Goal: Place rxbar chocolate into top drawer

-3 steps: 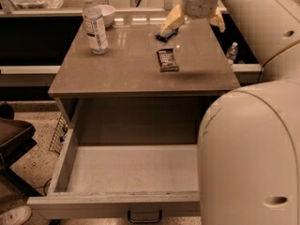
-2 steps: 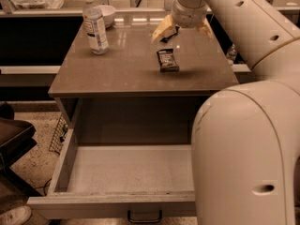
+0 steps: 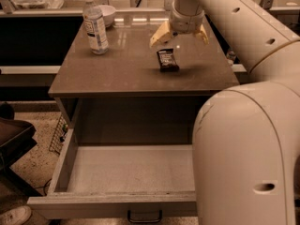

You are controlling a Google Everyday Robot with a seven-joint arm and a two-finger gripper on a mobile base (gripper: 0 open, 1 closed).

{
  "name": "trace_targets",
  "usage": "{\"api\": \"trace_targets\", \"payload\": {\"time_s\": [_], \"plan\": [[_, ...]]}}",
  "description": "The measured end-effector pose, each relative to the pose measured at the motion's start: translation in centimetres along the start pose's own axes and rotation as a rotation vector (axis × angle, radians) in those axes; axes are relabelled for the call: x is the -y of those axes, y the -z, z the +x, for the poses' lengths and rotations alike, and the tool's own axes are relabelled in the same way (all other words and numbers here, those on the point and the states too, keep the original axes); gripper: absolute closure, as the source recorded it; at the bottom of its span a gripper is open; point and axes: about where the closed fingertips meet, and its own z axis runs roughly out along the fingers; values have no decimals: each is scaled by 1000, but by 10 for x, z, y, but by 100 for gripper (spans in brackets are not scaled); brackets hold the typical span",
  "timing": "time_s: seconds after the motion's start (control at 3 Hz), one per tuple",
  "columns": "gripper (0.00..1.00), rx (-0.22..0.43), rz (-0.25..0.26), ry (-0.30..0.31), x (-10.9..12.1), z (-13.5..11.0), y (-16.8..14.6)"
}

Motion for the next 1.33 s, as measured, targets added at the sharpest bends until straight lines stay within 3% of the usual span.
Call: {"api": "trace_targets", "payload": {"time_s": [0.67, 1.0, 1.33], "plan": [[0, -18, 18, 70, -5, -2, -27], [3, -60, 14, 116, -18, 2, -53], [25, -88, 14, 123, -21, 10, -69]]}}
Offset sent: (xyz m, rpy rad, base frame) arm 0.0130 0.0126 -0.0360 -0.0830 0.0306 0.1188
